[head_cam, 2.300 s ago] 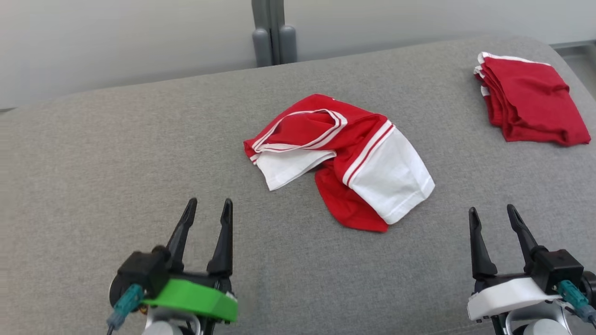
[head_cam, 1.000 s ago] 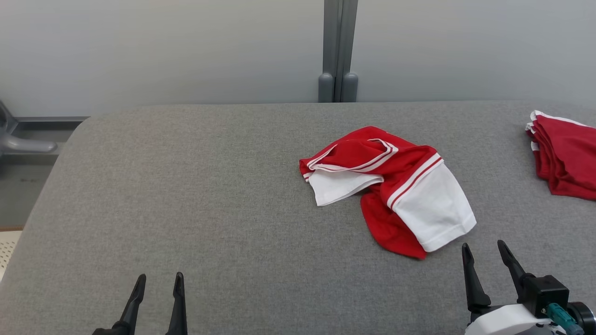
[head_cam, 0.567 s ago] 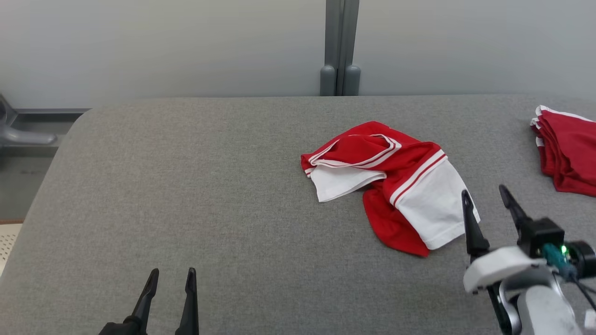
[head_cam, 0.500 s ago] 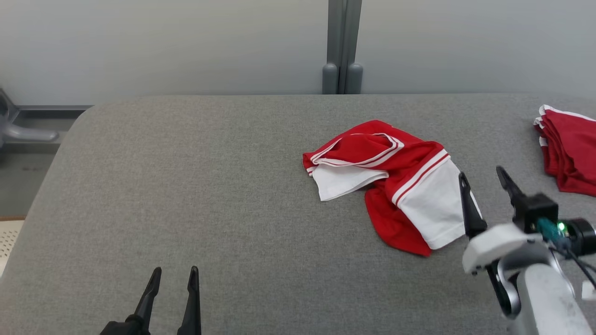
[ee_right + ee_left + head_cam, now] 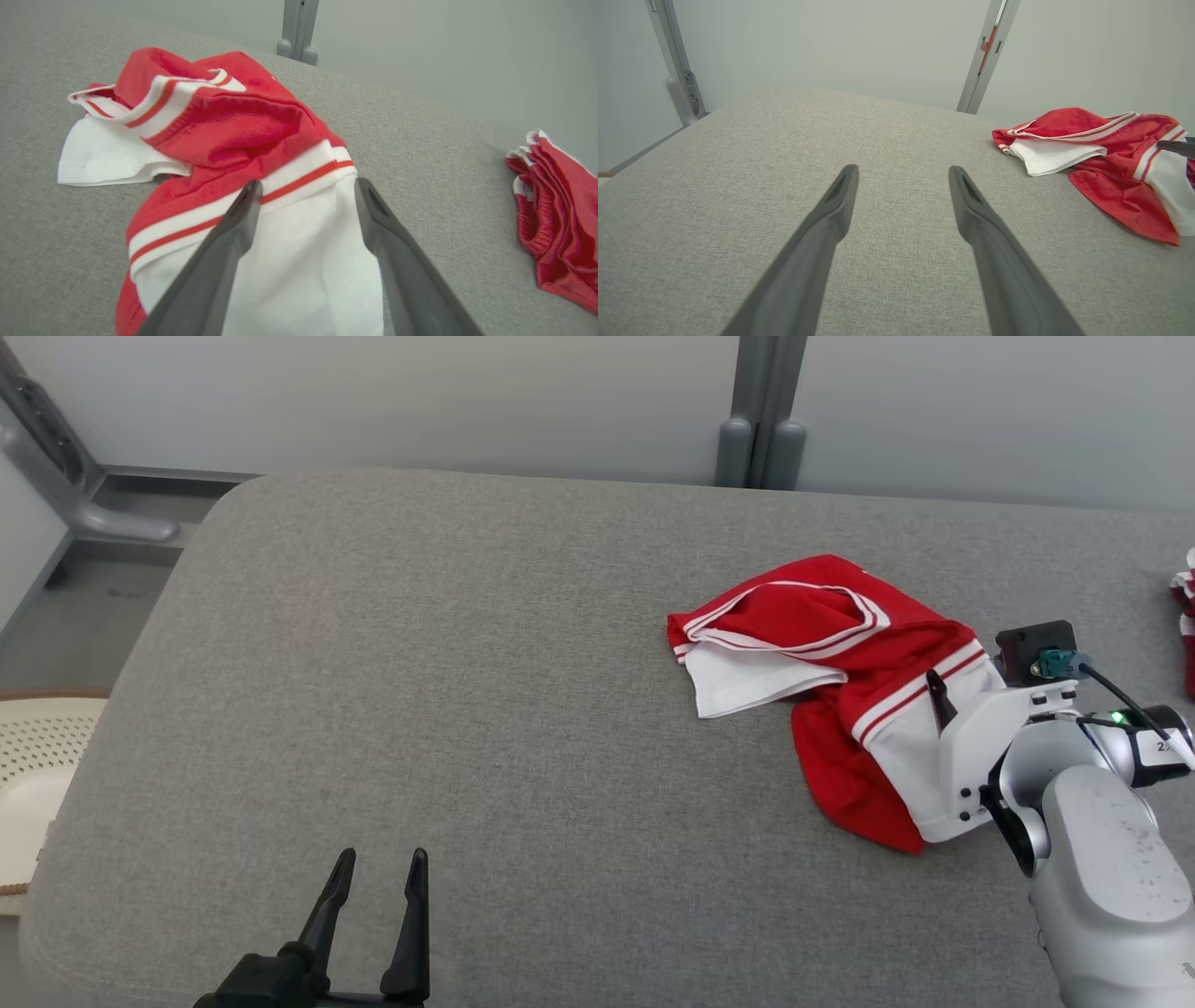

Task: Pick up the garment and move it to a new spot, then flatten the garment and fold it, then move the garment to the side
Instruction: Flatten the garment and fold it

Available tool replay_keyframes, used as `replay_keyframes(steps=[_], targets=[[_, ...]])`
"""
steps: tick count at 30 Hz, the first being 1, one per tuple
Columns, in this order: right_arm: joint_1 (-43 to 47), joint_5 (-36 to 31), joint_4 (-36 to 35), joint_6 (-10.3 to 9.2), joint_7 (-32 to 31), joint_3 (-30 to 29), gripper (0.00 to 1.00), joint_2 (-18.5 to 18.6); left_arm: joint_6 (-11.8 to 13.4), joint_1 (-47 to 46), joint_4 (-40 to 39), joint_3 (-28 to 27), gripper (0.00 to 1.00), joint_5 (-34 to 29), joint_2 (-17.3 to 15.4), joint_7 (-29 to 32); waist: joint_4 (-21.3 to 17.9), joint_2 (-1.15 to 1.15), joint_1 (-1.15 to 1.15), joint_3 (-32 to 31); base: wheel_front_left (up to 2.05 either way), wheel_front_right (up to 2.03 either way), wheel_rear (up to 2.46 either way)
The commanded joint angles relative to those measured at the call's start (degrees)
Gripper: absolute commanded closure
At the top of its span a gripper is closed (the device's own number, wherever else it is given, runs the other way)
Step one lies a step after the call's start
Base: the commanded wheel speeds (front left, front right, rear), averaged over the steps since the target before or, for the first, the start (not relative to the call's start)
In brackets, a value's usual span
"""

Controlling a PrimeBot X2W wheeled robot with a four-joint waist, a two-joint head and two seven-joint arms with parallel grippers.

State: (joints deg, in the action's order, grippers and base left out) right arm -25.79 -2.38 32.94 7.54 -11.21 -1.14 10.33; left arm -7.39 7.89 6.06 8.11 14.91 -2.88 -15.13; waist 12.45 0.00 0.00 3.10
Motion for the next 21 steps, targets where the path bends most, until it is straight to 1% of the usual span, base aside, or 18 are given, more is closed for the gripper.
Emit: replay_keyframes(steps=[1,4,5,6,7,11,14,17,19,21], targets=[[-0.78,1.56,1.13,-0.11,-0.49,0.28,0.00,0.31,-0.16,-0.84,0.13,-0.15,0.00,0.12,-0.05,0.00,1.00,0.00,0.00,0.44,0.00,0.00,0.00],[-1.55,4.97,3.34,-0.11,-1.19,1.29,0.00,1.05,-0.16,-1.02,0.14,-0.24,0.00,-0.12,-0.05,0.00,1.32,0.00,0.00,0.44,0.00,0.00,0.00],[-1.69,5.65,3.81,-0.11,-1.23,1.66,0.15,1.26,-0.16,-1.05,0.17,-0.22,0.00,-0.16,-0.05,0.00,1.38,0.00,0.00,0.43,0.00,0.00,0.00],[-1.86,6.71,4.20,-0.11,-1.26,2.36,0.66,1.51,-0.16,-1.13,0.21,-0.15,0.00,-0.25,-0.05,0.00,1.44,0.00,0.00,0.39,0.00,0.00,0.00],[-2.00,7.82,4.46,-0.11,-1.14,2.80,1.00,1.66,-0.16,-1.15,0.25,-0.10,0.00,-0.32,-0.05,0.00,1.48,0.00,0.00,0.29,0.00,0.00,0.00],[-3.06,12.09,3.30,-0.11,-0.70,5.64,1.00,2.71,-0.17,-0.83,0.26,0.06,0.00,-0.39,-0.05,0.00,1.51,0.00,0.00,-0.11,0.00,0.00,0.00],[-3.60,16.63,-0.14,-0.10,-2.13,8.90,1.00,2.73,-0.17,-0.28,0.38,0.13,0.00,-0.25,-0.06,0.00,1.28,0.00,0.00,-0.60,0.00,0.00,0.00],[-4.76,23.12,-6.04,-0.09,-6.20,12.28,1.00,2.59,-0.17,0.46,0.33,-0.06,0.00,0.03,-0.05,0.00,0.71,0.00,0.00,-1.15,0.00,0.00,0.00],[-5.98,27.87,-10.87,-0.08,-9.53,13.48,1.00,1.67,-0.17,0.69,0.32,-0.13,0.00,0.15,-0.05,0.00,0.29,0.00,0.00,-1.59,0.00,0.00,0.00],[-7.60,31.13,-15.49,-0.06,-13.20,14.07,1.00,0.53,-0.17,0.74,0.24,-0.25,0.00,0.37,-0.05,0.00,-0.13,0.00,0.00,-2.02,0.00,0.00,0.00]])
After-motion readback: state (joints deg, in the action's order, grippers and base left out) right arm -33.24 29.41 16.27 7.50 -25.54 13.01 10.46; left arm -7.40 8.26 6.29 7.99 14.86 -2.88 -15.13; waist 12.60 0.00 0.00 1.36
